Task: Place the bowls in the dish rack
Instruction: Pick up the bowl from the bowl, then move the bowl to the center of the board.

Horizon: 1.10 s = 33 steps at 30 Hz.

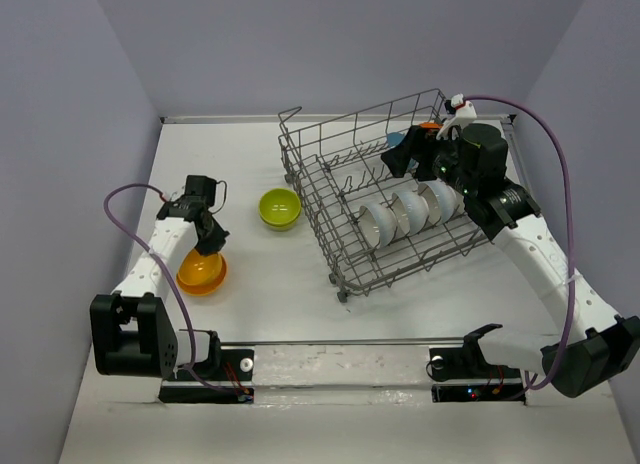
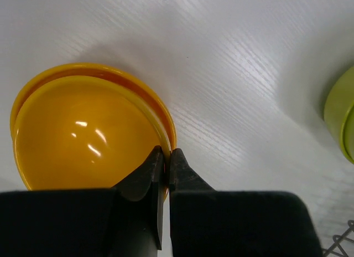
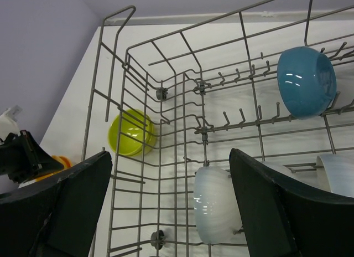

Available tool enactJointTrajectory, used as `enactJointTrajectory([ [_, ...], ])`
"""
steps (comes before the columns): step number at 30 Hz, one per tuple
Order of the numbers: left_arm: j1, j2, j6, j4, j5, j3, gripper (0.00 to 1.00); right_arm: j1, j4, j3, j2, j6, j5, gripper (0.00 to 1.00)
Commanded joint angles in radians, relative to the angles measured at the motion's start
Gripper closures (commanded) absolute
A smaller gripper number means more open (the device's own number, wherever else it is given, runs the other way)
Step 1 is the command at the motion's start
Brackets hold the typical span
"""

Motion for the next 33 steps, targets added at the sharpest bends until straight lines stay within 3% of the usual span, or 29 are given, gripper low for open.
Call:
enactJointTrajectory([
  [1, 0.005, -0.045, 0.021, -0.044, -0.011, 0.098, 1.0, 0.002, 0.063, 0.0, 0.003, -0.002, -0.025, 0.08],
  [8, 0.005, -0.01, 0.085, -0.112, -0.005, 0.285, 1.0, 0.002, 0.066, 0.001, 0.007, -0.001, -0.036, 0.08],
  [16, 0.005, 0.131, 0.108, -0.02, -0.059, 0.462, 1.0, 0.002, 0.064, 0.011, 0.01, 0.001, -0.045, 0.08],
  [26, 0.005, 0.328, 0.061, 0.162, -0.143, 0.41, 1.0, 0.002, 0.064, 0.003, 0.001, 0.003, -0.052, 0.08],
  [33, 0.005, 0.415, 0.061, 0.204, -0.174, 0.413, 1.0, 0.002, 0.064, -0.006, -0.002, -0.004, -0.051, 0.08],
])
